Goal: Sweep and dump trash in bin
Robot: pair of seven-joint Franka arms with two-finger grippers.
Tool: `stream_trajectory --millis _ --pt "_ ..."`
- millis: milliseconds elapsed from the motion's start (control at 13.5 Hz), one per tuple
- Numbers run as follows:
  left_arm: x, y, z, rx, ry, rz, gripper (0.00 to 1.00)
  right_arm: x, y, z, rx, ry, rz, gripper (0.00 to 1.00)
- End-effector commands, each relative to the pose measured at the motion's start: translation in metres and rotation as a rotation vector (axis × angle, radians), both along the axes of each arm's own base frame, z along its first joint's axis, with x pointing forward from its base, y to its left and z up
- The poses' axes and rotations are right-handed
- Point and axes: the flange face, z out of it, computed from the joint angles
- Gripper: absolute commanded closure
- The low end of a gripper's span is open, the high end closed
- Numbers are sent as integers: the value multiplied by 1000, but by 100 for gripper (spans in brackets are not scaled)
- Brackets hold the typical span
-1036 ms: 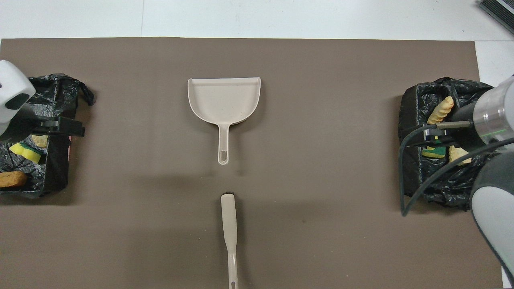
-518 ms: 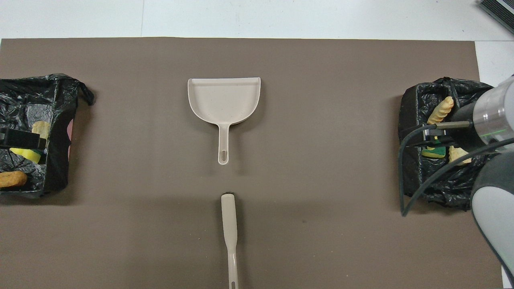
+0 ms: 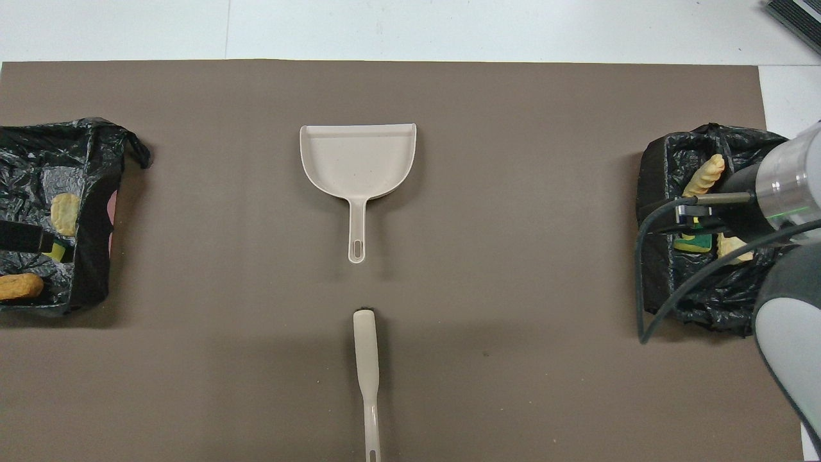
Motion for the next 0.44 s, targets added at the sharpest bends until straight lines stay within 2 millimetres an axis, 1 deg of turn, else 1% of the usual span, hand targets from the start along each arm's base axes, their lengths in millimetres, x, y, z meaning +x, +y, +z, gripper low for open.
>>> stream_trajectory --millis 0,148,370 --pt "-4 7 0 10 -4 25 0 -4 1 2 16 -10 -23 0" --pt "-4 13 0 9 -4 36 0 -4 1 2 16 -10 -23 0" --pt "-3 11 0 9 -7 30 0 -4 0 2 16 -10 -23 0"
